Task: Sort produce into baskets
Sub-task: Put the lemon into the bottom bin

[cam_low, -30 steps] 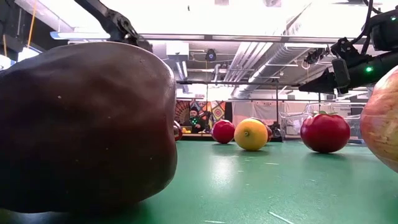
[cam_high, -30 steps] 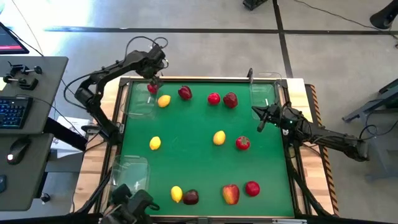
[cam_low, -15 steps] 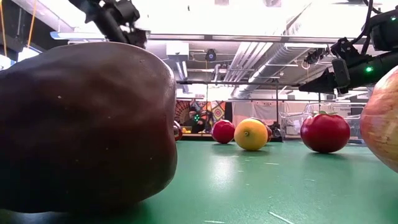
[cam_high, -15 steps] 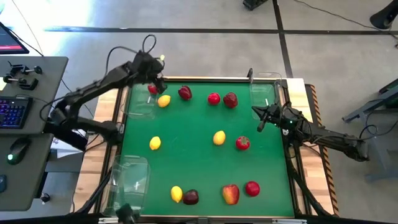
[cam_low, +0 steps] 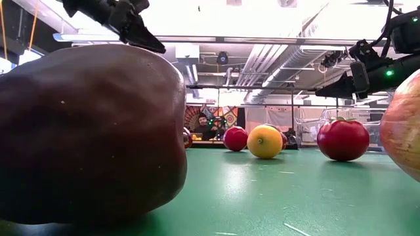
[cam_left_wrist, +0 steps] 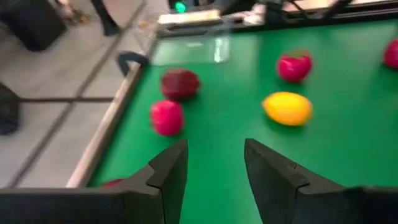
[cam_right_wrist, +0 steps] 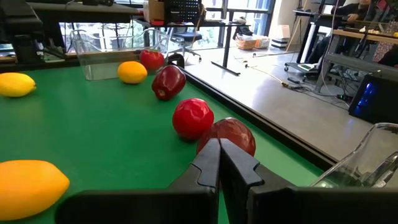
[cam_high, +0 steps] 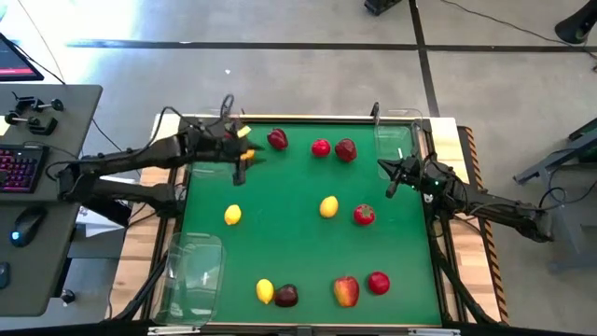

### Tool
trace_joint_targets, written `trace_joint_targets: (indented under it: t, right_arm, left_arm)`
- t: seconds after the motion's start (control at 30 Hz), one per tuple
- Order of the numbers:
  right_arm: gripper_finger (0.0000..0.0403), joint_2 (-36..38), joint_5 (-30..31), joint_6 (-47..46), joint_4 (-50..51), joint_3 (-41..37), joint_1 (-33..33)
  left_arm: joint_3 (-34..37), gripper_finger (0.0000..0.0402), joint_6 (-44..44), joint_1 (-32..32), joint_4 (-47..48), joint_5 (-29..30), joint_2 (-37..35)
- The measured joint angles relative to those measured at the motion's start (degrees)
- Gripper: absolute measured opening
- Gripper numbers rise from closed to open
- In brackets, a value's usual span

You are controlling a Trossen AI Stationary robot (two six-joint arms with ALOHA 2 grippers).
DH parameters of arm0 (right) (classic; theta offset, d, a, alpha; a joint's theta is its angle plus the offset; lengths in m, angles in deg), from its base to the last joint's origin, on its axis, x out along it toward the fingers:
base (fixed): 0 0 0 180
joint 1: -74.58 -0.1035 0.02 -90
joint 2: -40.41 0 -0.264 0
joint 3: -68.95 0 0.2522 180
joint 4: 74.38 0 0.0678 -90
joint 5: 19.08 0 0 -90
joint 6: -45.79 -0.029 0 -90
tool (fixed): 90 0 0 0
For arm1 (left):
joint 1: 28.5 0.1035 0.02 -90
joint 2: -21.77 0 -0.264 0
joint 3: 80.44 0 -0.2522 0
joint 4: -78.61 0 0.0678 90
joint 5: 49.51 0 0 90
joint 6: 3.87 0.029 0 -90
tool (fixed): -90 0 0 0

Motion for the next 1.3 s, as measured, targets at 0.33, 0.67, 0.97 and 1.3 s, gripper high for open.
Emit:
trace_joint_targets:
  t: [0.33,0.67,0.97,1.3]
  right_arm:
    - [0.0000,0.00,0.00,0.00,0.00,-0.01,0.01]
    - [0.0000,-0.02,0.00,0.00,0.00,-0.01,-0.01]
    - [0.0000,0.00,0.00,-0.01,0.02,-0.01,-0.01]
    - [0.0000,-0.02,0.00,0.00,0.02,0.01,-0.01]
  left_arm:
    - [0.94,0.0131,-2.50,-7.68,-10.02,0.48,9.72]
    - [0.90,0.0083,-3.64,-14.94,-32.70,0.45,24.95]
    - [0.04,0.0079,-10.00,-17.67,-39.31,1.97,33.82]
    - [-9.18,0.0116,-15.45,-22.98,-38.09,8.05,45.58]
